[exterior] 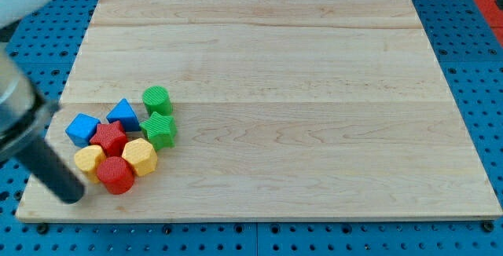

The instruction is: Separate group of blocks

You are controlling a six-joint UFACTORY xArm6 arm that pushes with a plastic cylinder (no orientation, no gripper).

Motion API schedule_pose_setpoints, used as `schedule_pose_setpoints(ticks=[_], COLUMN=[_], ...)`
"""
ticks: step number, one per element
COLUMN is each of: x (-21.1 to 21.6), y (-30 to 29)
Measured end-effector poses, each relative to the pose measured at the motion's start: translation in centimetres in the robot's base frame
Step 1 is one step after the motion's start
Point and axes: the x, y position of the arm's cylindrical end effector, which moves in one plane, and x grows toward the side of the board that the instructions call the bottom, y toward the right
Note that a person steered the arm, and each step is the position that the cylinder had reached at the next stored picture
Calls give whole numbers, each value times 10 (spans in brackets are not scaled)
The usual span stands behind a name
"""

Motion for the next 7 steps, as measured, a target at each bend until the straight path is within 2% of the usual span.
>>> schedule_pose_setpoints(ticks=[2, 3, 5, 6, 7], x=[-41, -79, -168, -193, -209], y=[91, 100, 181, 141, 142])
